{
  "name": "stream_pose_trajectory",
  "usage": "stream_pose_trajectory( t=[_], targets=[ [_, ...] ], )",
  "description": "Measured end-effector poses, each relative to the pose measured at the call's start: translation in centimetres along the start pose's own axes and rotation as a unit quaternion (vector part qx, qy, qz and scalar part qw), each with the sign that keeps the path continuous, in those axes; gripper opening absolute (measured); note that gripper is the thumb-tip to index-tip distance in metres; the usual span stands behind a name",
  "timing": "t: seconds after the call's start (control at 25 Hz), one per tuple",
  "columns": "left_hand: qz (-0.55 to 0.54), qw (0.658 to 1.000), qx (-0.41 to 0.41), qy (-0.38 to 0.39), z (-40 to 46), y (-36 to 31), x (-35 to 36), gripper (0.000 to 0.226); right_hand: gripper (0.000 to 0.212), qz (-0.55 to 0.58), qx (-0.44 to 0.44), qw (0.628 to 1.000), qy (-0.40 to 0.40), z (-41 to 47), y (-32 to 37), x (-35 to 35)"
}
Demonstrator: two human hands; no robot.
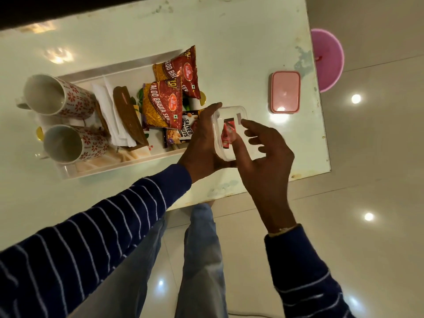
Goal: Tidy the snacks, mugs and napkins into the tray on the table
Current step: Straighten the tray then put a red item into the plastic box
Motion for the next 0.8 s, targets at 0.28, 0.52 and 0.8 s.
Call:
stream_pose_trajectory(
  t=[0.28,0.52,0.8],
  targets=[
    [-0.01,1.0,0.003,0.002,-0.1,-0.9,-0.6,0.129,0.047,-0.06,0.186,0.978,-0.069,9.0,-9.0,-1.6],
    [0.0,1.0,0.005,0.008,-0.6,-0.7,0.3,0.124,0.084,-0.296,0.215,0.93,0.033,13.3,-13.8,1.5],
    [0.01,1.0,0.011,-0.005,0.0,-0.8,0.1,0.123,0.041,-0.153,0.211,0.965,-0.007,11.9,-11.9,0.2]
  ],
)
Point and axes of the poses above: each hand's wrist, its own z-axis towards the middle knuckle, its own x-axis out of the palm, y = z × x, the point moved 4 cm from there along z, towards the middle knuckle, and after that the axes turned 2 degrees about -z, right-handed, at the moved point
